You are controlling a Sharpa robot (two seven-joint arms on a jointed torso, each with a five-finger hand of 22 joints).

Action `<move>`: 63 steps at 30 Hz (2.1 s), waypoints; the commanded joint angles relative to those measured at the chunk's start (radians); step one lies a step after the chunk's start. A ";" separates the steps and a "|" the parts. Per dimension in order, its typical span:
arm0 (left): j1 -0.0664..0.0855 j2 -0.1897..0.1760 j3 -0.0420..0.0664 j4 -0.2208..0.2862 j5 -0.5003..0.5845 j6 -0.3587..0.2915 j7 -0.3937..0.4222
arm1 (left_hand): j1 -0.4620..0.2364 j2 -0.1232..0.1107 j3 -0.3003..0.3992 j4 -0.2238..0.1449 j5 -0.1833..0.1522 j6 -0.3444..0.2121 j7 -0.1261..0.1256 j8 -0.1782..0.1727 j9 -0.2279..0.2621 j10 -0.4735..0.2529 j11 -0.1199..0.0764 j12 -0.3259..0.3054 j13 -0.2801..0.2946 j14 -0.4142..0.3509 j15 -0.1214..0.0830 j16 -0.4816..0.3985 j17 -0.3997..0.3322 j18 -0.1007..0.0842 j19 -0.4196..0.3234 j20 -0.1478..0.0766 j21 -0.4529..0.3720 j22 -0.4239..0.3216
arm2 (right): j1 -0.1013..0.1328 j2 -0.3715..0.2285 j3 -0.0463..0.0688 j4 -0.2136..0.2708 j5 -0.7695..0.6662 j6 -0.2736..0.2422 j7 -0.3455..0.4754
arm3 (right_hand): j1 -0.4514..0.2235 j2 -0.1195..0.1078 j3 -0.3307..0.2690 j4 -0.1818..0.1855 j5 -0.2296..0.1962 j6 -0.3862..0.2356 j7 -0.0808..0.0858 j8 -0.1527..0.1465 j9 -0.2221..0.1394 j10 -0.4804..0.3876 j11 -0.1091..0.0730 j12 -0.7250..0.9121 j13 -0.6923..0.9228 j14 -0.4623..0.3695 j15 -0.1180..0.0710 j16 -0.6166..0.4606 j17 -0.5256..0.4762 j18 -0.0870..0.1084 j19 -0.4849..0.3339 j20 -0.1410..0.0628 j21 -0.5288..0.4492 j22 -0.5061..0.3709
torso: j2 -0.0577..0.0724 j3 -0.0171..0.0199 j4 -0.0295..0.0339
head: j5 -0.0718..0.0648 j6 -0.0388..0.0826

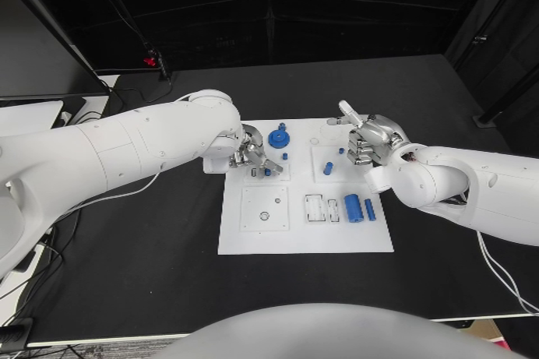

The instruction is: Assemble the parts on the task board

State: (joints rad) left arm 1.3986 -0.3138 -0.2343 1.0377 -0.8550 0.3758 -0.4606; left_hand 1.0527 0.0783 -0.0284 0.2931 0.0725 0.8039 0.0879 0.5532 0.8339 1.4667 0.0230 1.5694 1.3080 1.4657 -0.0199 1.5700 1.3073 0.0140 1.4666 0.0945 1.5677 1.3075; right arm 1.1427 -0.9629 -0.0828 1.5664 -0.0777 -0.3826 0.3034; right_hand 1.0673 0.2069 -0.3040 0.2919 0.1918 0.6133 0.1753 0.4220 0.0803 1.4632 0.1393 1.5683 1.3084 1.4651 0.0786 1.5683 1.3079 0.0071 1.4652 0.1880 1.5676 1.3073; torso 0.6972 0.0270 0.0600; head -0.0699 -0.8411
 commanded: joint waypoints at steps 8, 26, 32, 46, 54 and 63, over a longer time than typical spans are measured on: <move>-0.003 -0.005 -0.002 0.005 -0.012 -0.043 -0.017 | -0.088 0.006 -0.103 0.001 -0.025 -0.020 0.003 0.014 0.016 0.104 0.010 0.001 0.263 0.105 0.010 0.001 0.263 -0.014 0.104 0.014 0.003 0.263 | 0.001 0.001 0.000 0.002 0.001 0.009 0.000 | -0.001 0.009 -0.009 0.000 0.003 -0.008 0.047 0.006 -0.002 0.108 0.007 0.003 0.262 0.106 0.007 0.002 0.263 -0.007 0.106 0.006 0.003 0.263 | 0.000 -0.0001 0.0007 | -0.001 0.001; 0.075 -0.153 -0.002 0.168 -0.069 -0.219 0.064 | -0.072 0.001 -0.192 -0.005 -0.025 -0.024 -0.006 0.077 0.078 0.104 0.000 0.001 0.263 0.105 0.001 0.001 0.263 -0.014 0.104 0.006 0.003 0.263 | 0.001 0.008 0.000 -0.004 0.001 0.009 0.000 | -0.001 0.010 -0.009 0.000 0.003 -0.009 0.047 0.006 -0.002 0.108 0.007 0.003 0.262 0.106 0.007 0.002 0.263 -0.007 0.106 0.006 0.003 0.263 | -0.002 0.0009 0.0019 | 0.011 0.023; 0.101 -0.180 -0.002 0.155 -0.070 -0.236 0.093 | -0.054 0.006 -0.197 -0.004 -0.025 -0.019 -0.008 0.088 0.087 0.104 -0.001 0.001 0.263 0.105 -0.001 0.001 0.263 -0.014 0.104 0.004 0.003 0.263 | 0.001 0.011 0.000 -0.006 0.001 0.009 0.001 | -0.001 0.010 -0.009 0.000 0.003 -0.009 0.047 0.006 -0.002 0.108 0.007 0.003 0.262 0.106 0.007 0.002 0.263 -0.007 0.106 0.006 0.003 0.263 | 0.000 0.0019 0.0013 | 0.037 0.037; 0.072 -0.145 -0.002 0.008 -0.098 -0.188 0.151 | -0.052 0.015 -0.213 -0.003 -0.025 -0.011 -0.012 0.106 0.102 0.104 -0.005 0.001 0.263 0.105 -0.004 0.001 0.263 -0.014 0.104 0.002 0.003 0.263 | 0.018 -0.015 0.002 0.035 -0.009 -0.001 0.006 | 0.001 0.013 -0.009 -0.001 0.007 -0.011 0.048 0.007 -0.002 0.108 0.008 0.003 0.262 0.106 0.008 0.002 0.263 -0.007 0.106 0.007 0.003 0.263 | 0.003 -0.0023 0.0021 | 0.101 0.064; 0.037 -0.095 -0.002 -0.075 -0.108 -0.149 0.183 | -0.049 0.035 -0.220 0.000 -0.025 -0.017 -0.013 0.107 0.106 0.104 -0.006 0.001 0.263 0.105 -0.005 0.001 0.263 -0.014 0.104 0.000 0.003 0.263 | 0.047 -0.028 0.003 0.058 -0.028 -0.001 -0.002 | 0.002 0.013 -0.009 -0.001 0.008 -0.012 0.048 0.007 -0.002 0.108 0.008 0.003 0.262 0.106 0.008 0.002 0.263 -0.007 0.106 0.007 0.003 0.263 | 0.002 -0.0009 -0.0018 | 0.115 0.067; 0.023 -0.059 -0.002 -0.126 -0.112 -0.119 0.211 | -0.075 0.066 -0.252 -0.002 -0.026 0.011 -0.019 0.089 0.092 0.104 -0.011 0.001 0.263 0.105 -0.010 0.001 0.263 -0.014 0.104 -0.004 0.003 0.263 | 0.053 -0.024 0.003 0.055 -0.032 0.000 -0.006 | 0.002 0.013 -0.009 -0.001 0.008 -0.013 0.048 0.007 -0.002 0.108 0.008 0.003 0.262 0.106 0.008 0.002 0.263 -0.007 0.106 0.007 0.003 0.263 | 0.003 -0.0022 -0.0029 | 0.111 0.067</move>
State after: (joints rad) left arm 1.4206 -0.3759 -0.2375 0.9178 -0.9549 0.2245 -0.2858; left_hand 0.9807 0.1350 -0.2746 0.2917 0.0502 0.8097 0.0686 0.6473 0.9260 1.4628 0.0193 1.5694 1.3076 1.4655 -0.0202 1.5700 1.3073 0.0141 1.4666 0.0944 1.5677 1.3074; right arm 1.1938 -0.9883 -0.0802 1.6199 -0.1001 -0.3840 0.2962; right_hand 1.0714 0.2110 -0.3094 0.2918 0.1954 0.6076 0.1745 0.4220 0.0795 1.4669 0.1430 1.5683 1.3083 1.4651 0.0786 1.5684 1.3074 0.0071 1.4652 0.1880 1.5676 1.3073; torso 0.7005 0.0249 0.0579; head 0.0430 -0.7732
